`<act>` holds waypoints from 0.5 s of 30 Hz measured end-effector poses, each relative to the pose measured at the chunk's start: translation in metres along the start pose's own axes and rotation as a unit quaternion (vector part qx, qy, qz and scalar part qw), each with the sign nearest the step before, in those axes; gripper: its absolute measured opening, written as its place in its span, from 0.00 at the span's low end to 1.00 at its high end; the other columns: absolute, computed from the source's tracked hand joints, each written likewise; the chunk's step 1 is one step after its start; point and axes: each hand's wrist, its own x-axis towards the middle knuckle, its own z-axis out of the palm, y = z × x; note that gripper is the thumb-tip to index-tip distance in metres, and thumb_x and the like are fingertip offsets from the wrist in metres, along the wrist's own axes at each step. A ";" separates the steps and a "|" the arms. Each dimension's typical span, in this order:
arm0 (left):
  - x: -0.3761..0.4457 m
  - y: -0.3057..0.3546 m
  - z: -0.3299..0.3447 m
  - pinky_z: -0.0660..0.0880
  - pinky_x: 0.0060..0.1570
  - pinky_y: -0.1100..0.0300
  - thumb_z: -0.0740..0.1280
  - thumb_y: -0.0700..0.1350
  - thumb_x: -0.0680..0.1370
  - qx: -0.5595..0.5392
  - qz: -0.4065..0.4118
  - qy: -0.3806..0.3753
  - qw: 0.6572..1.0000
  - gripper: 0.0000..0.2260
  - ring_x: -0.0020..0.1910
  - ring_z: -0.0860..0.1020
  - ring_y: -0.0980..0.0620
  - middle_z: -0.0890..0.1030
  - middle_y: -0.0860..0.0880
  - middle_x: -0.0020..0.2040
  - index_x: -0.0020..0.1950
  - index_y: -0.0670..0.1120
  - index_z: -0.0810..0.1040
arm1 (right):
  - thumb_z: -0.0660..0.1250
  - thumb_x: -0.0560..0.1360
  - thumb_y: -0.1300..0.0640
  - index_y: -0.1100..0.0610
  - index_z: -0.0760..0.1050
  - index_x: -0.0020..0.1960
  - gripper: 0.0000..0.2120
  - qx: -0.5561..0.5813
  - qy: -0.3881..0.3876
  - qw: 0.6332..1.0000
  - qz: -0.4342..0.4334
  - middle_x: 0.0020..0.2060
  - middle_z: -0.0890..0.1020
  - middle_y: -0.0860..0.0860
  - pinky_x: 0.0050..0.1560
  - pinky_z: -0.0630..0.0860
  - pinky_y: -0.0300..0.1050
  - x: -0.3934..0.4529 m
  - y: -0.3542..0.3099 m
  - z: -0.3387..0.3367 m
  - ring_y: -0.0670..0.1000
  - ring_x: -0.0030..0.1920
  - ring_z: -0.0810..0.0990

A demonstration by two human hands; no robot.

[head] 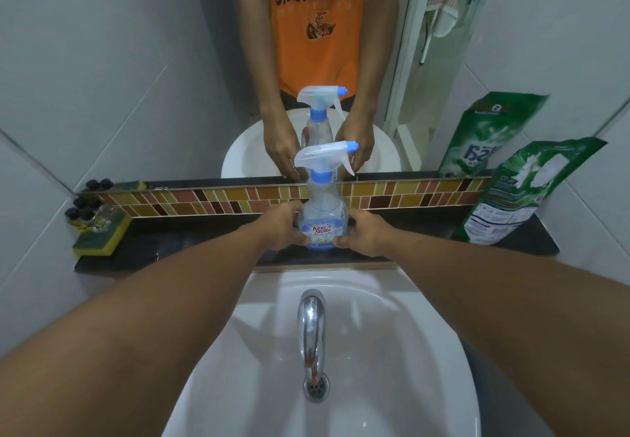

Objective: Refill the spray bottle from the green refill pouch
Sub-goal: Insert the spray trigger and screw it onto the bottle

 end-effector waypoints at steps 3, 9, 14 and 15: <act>0.001 -0.001 0.008 0.76 0.60 0.51 0.77 0.42 0.73 -0.029 -0.011 0.000 1.000 0.25 0.60 0.79 0.48 0.80 0.49 0.63 0.68 0.49 0.74 | 0.78 0.72 0.54 0.47 0.72 0.68 0.27 0.030 0.008 0.999 0.010 0.59 0.81 0.46 0.45 0.79 0.40 0.002 0.001 0.005 0.48 0.53 0.81; -0.003 -0.001 0.009 0.75 0.62 0.50 0.76 0.41 0.73 -0.066 -0.020 0.014 0.998 0.26 0.58 0.78 0.50 0.80 0.49 0.64 0.69 0.48 0.74 | 0.79 0.71 0.52 0.44 0.73 0.61 0.23 0.077 0.028 0.996 0.019 0.55 0.81 0.44 0.58 0.81 0.54 0.004 0.002 0.015 0.48 0.50 0.81; -0.009 -0.005 0.005 0.75 0.62 0.49 0.76 0.41 0.73 -0.061 -0.023 0.027 0.998 0.25 0.61 0.79 0.47 0.80 0.49 0.64 0.69 0.49 0.74 | 0.78 0.72 0.51 0.49 0.73 0.68 0.27 0.091 0.024 0.996 0.012 0.60 0.81 0.47 0.61 0.80 0.57 -0.001 -0.003 0.022 0.51 0.57 0.81; -0.011 -0.008 0.003 0.76 0.62 0.48 0.76 0.41 0.73 -0.063 -0.024 0.029 0.997 0.26 0.60 0.79 0.47 0.80 0.49 0.64 0.69 0.49 0.74 | 0.77 0.72 0.51 0.49 0.73 0.69 0.27 0.096 0.025 0.995 0.011 0.61 0.81 0.48 0.62 0.79 0.57 -0.003 -0.006 0.024 0.51 0.58 0.81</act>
